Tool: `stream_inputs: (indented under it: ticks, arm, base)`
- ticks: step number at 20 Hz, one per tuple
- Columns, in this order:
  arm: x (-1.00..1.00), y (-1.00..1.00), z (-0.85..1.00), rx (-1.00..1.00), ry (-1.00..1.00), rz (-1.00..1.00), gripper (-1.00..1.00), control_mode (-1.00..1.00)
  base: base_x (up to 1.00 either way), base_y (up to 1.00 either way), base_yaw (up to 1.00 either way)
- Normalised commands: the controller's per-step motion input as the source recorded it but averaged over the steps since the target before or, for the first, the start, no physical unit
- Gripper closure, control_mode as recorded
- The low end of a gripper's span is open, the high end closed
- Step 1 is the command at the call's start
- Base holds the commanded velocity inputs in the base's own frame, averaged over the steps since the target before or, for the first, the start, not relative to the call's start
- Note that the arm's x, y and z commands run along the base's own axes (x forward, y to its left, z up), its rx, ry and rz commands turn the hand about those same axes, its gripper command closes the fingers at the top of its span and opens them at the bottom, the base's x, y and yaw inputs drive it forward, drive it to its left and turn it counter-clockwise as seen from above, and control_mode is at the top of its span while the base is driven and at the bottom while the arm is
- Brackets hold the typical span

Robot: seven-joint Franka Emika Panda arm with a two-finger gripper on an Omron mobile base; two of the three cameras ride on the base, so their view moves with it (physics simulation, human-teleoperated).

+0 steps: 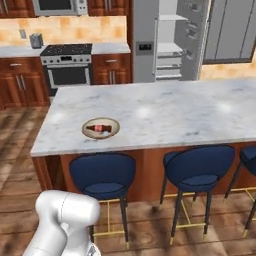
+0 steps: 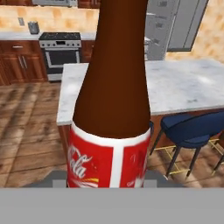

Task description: Open the fridge, grab two sodas, and place both sodas inside the bowl with ice on the dining counter.

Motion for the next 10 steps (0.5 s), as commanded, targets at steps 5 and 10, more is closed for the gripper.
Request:
stream_inputs:
  ticks: [5,10]
  arm:
    - [0.00,0.00,0.00,0.00,0.00,0.00,1.00,1.00]
    - [0.00,0.00,0.00,0.00,0.00,0.00,1.00,1.00]
  base:
    - [0.53,-0.48,0.47]
    - [0.79,-0.52,0.41]
